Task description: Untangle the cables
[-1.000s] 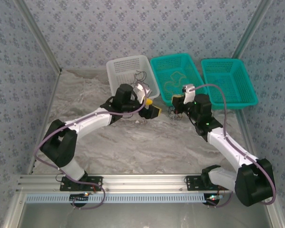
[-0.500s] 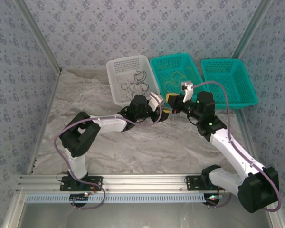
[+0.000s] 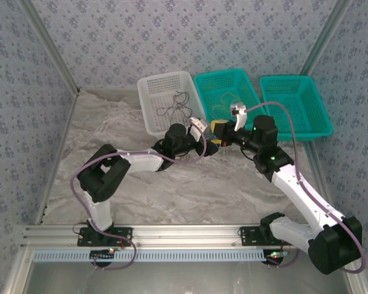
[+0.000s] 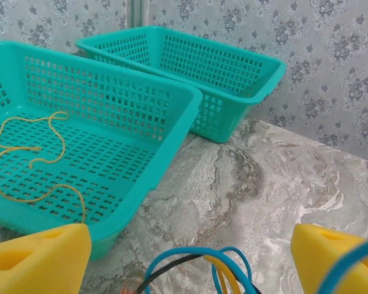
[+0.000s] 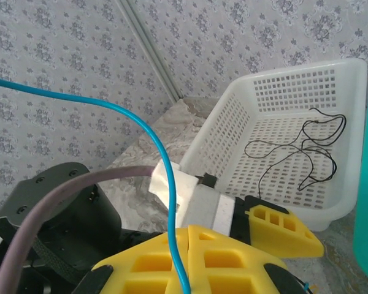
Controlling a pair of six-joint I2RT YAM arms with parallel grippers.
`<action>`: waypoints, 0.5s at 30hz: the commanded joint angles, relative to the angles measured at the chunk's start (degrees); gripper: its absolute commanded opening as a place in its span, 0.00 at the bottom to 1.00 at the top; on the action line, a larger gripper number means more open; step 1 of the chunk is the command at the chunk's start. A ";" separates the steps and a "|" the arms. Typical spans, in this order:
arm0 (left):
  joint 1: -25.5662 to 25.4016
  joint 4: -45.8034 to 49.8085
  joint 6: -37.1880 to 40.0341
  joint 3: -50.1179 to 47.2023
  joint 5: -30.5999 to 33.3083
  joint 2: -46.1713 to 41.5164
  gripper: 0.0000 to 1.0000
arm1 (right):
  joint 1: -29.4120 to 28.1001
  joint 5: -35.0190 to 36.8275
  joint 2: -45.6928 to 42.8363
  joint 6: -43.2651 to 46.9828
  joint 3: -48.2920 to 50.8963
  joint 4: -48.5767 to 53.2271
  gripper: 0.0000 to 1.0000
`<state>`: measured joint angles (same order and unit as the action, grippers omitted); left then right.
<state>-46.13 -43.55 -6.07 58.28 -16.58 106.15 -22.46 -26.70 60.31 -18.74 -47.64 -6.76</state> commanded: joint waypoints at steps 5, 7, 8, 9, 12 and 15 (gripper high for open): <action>0.46 -4.26 1.00 -1.37 5.14 -5.33 0.91 | -1.03 2.59 0.94 1.40 -2.19 3.10 0.00; 0.48 -3.56 2.02 -0.58 5.39 -5.14 0.91 | -1.19 1.79 1.17 1.09 -2.20 2.54 0.00; 0.37 -2.86 2.45 0.02 5.47 -4.80 0.90 | -1.33 0.63 1.28 0.84 -2.14 1.87 0.00; 0.34 -2.52 2.73 0.58 5.37 -4.28 0.87 | -1.49 -0.74 1.38 0.63 -2.19 1.12 0.00; -0.11 -2.59 2.49 1.80 5.40 -2.53 0.61 | -1.95 -2.55 1.60 0.53 -3.20 1.34 0.00; -1.01 -2.49 1.38 2.77 4.63 -0.76 0.34 | -1.98 -1.45 0.43 0.46 -3.56 1.78 0.00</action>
<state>-46.17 -44.80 -4.67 58.54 -11.66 103.70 -24.05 -27.07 61.82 -18.44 -48.71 -4.84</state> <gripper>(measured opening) 0.385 0.072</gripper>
